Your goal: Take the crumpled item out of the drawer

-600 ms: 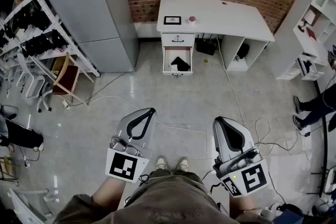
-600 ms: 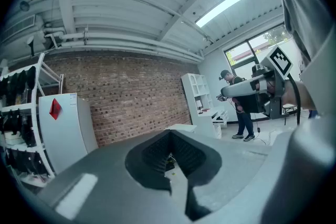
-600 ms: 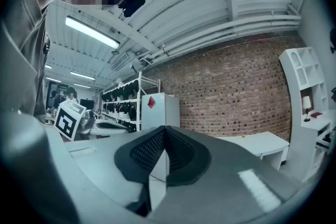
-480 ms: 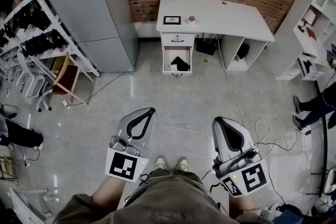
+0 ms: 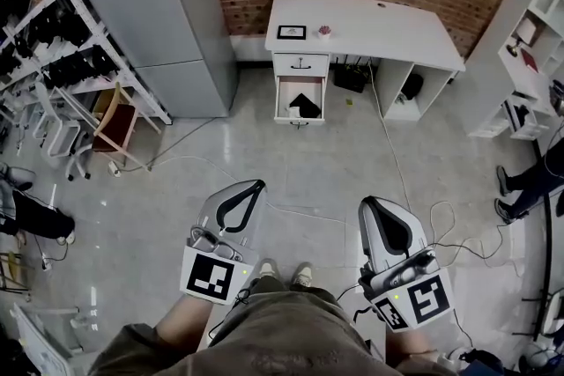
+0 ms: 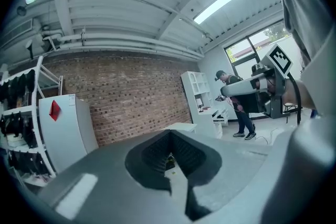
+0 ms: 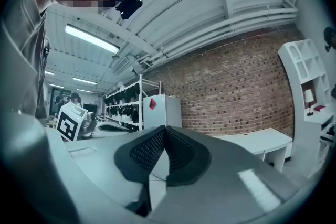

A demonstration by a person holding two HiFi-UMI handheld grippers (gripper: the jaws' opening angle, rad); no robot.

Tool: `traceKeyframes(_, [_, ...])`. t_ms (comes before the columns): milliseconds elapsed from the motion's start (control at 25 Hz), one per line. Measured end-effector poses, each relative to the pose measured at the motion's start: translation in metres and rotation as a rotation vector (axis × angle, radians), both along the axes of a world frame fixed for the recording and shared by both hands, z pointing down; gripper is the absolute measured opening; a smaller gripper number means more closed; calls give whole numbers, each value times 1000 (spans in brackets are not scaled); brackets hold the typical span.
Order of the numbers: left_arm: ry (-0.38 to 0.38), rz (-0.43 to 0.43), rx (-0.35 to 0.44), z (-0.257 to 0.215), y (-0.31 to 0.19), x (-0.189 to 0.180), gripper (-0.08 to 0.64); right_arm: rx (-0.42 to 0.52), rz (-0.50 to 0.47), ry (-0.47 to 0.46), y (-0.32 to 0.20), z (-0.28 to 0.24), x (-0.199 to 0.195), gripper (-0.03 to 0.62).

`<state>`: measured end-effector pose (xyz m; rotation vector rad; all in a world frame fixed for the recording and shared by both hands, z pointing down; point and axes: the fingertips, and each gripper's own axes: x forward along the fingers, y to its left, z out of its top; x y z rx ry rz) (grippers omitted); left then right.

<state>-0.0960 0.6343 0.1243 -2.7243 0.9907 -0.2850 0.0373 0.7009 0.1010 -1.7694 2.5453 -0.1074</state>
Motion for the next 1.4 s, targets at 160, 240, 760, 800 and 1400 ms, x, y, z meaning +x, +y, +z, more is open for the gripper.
traceKeyframes(160, [4,-23,-4,2,10,10,0,0,-5,-6,7,4,14,28])
traceKeyframes(240, [-1,-26,7,1,16,15,0,5,16,-29,11,5,24,31])
traceKeyframes(760, [-2,-60,8,11,13,16,0,8,33,-20,6,13,38,245])
traceKeyframes(800, [-5,-56,8,12,11,18,0,2,32,-18,4,15,38,244])
traceKeyframes(1400, [-3,-42,-48,35,-100,35,0,-79,26,13,-104,40,49,239])
